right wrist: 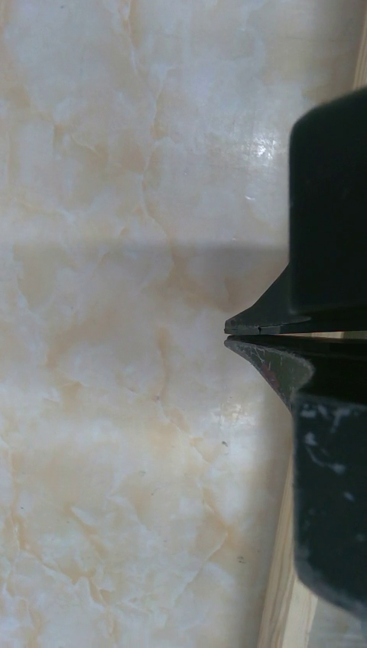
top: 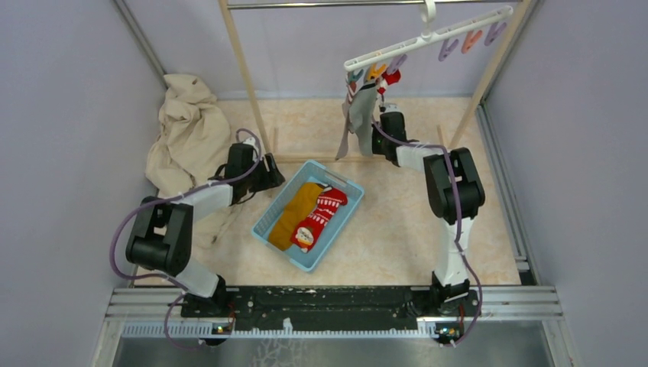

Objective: Clip the socks to the hanger
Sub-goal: Move the clothesline to the center of the board.

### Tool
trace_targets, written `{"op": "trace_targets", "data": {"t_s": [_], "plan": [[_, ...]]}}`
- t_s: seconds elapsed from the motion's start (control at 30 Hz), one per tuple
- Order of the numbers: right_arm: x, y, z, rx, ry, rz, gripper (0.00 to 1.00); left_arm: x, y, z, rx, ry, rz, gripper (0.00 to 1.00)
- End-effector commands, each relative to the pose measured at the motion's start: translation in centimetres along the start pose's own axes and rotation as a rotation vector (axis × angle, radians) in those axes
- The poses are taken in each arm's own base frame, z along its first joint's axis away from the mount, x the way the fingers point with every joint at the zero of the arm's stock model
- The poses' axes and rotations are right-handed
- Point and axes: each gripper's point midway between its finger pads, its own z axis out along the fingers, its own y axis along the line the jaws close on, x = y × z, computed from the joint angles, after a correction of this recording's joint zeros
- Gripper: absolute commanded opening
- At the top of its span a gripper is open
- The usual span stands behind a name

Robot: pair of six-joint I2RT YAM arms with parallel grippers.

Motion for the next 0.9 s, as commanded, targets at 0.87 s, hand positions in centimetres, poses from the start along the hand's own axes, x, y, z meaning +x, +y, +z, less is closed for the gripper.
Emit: {"op": "trace_targets", "data": {"t_s": [0.87], "plan": [[-0.4,-2.9,-6.3,-0.005,-0.009,0.209,0.37,-6.4,-7.0,-3.8,0.168,-0.188,-0.012,0.72]]}}
